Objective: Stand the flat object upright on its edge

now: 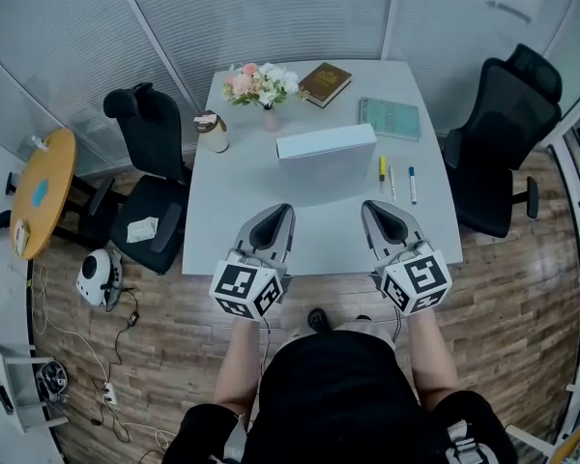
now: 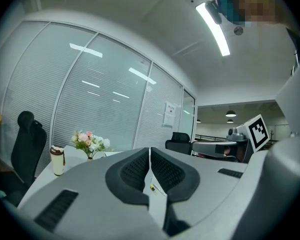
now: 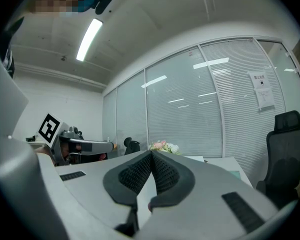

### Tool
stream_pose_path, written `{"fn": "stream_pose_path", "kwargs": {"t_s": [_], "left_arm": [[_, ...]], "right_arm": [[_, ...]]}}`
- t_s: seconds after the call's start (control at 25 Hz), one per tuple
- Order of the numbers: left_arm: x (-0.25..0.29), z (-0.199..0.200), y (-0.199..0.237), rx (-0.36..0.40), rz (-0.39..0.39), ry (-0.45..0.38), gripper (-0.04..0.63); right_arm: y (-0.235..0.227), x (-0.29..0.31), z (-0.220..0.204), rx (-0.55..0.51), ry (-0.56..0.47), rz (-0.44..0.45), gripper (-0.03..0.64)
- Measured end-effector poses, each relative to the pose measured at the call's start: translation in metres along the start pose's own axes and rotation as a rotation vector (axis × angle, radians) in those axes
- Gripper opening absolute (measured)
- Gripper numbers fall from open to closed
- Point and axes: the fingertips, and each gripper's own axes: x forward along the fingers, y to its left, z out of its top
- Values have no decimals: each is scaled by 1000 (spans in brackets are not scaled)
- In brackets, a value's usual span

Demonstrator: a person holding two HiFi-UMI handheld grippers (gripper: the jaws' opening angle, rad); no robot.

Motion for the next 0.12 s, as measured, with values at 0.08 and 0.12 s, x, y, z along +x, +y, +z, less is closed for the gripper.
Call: {"fn": "stream_pose_path", "kwargs": {"t_s": [0.08, 0.12], "left_arm": [[1, 0, 2, -1, 2, 1, 31], [1, -1, 3, -1, 3, 2, 31]], "right_arm": [[0, 2, 0, -2, 0, 0, 14], [0, 2, 0, -4, 0, -1, 14]]}}
